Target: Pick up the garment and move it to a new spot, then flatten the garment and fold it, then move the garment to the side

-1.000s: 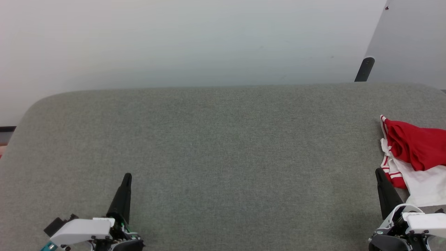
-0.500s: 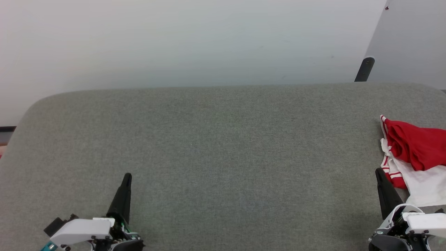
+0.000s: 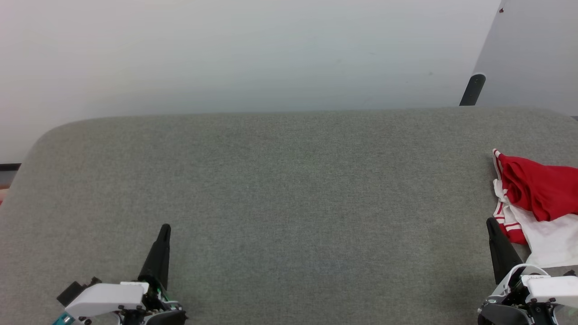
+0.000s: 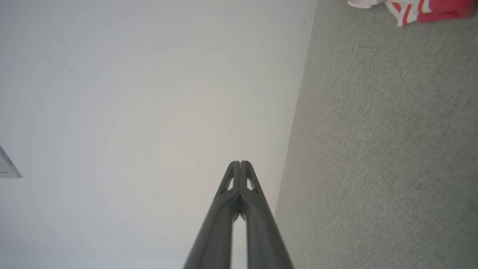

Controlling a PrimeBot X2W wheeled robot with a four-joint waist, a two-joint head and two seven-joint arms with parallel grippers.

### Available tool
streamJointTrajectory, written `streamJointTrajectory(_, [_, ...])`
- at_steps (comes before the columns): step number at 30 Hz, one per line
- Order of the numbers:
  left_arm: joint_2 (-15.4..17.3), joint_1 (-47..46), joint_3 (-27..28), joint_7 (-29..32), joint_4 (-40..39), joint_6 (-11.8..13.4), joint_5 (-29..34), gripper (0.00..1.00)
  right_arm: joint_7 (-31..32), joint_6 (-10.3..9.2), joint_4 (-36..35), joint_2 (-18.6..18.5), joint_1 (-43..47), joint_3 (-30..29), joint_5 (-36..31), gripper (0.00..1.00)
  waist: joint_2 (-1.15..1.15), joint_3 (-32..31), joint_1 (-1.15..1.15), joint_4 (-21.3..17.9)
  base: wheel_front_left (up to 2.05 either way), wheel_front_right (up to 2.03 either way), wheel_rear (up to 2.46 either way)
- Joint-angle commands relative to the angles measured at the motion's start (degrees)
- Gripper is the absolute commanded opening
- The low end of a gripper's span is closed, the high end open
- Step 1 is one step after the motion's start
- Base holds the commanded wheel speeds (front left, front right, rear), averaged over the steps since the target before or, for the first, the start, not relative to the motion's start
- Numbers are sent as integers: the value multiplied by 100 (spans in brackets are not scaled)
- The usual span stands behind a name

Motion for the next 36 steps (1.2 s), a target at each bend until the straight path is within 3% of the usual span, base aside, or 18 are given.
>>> streamJointTrajectory(1, [2, -51, 15, 16, 4, -22, -10, 0, 20, 2, 1, 13, -14, -1, 25, 0, 0, 0, 0, 0, 0, 0, 0])
streamJointTrajectory(36, [2, -51, 15, 17, 4, -23, -9, 0, 19, 2, 1, 13, -14, 0, 26, 0, 0, 0, 0, 0, 0, 0, 0])
